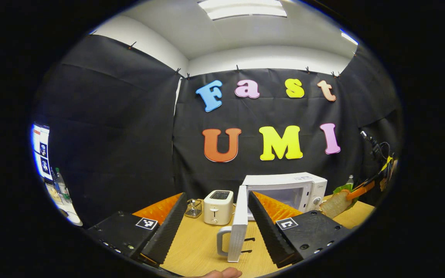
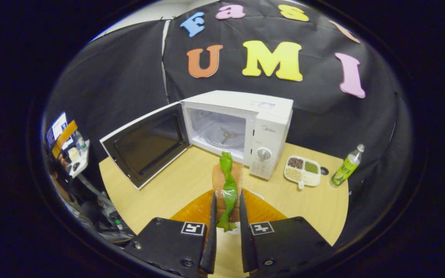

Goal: Open the microwave oven with the left hand, put the food in, and close the microwave oven.

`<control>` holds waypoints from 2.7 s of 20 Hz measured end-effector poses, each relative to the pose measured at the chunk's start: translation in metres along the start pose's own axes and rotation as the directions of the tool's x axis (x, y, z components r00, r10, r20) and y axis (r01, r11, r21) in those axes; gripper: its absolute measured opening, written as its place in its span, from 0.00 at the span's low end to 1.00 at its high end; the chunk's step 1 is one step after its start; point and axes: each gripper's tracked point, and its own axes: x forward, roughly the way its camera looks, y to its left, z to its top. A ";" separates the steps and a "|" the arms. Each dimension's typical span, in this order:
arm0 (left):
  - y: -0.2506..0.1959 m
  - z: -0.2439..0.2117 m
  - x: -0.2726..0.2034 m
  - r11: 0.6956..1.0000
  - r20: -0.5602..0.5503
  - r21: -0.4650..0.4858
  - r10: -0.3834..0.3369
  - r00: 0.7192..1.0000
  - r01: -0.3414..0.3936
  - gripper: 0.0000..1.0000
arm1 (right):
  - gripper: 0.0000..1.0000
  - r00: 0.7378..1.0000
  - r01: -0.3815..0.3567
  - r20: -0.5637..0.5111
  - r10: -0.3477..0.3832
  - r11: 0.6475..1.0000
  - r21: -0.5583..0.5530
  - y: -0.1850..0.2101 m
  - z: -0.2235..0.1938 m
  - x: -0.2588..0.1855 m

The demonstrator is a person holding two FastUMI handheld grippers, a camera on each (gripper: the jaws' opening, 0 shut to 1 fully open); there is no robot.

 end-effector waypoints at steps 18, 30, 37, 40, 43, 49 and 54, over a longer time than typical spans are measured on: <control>-0.013 -0.025 -0.011 0.998 -0.067 -0.015 -0.063 0.996 0.062 0.95 | 0.30 0.929 0.214 0.328 -0.171 0.972 -0.097 0.096 0.107 0.203; -0.018 -0.032 0.009 0.998 -0.079 -0.043 -0.044 0.996 0.041 0.95 | 0.31 0.883 0.062 0.346 -0.318 0.809 0.585 0.061 0.144 0.316; 0.001 -0.056 0.024 0.999 -0.117 -0.052 0.003 0.993 -0.009 0.95 | 0.34 0.822 -0.013 0.275 -0.500 0.466 0.885 0.036 0.138 0.342; -0.006 -0.065 0.029 0.995 -0.141 -0.097 -0.025 0.990 0.011 0.95 | 0.36 0.825 0.038 0.217 -0.521 0.434 0.900 0.041 0.121 0.356; 0.001 -0.064 0.034 0.995 -0.140 -0.096 -0.004 0.990 -0.009 0.95 | 0.32 0.822 0.112 0.212 -0.529 0.516 0.849 0.043 0.117 0.369; 0.004 -0.061 0.028 0.997 -0.138 -0.074 0.024 0.990 -0.034 0.95 | 0.51 0.772 0.201 0.237 -0.589 0.581 0.789 0.026 0.102 0.366; 0.006 -0.062 0.014 0.998 -0.169 -0.046 0.041 0.985 -0.049 0.95 | 0.77 0.712 0.323 0.252 -0.656 0.624 0.711 0.018 0.092 0.356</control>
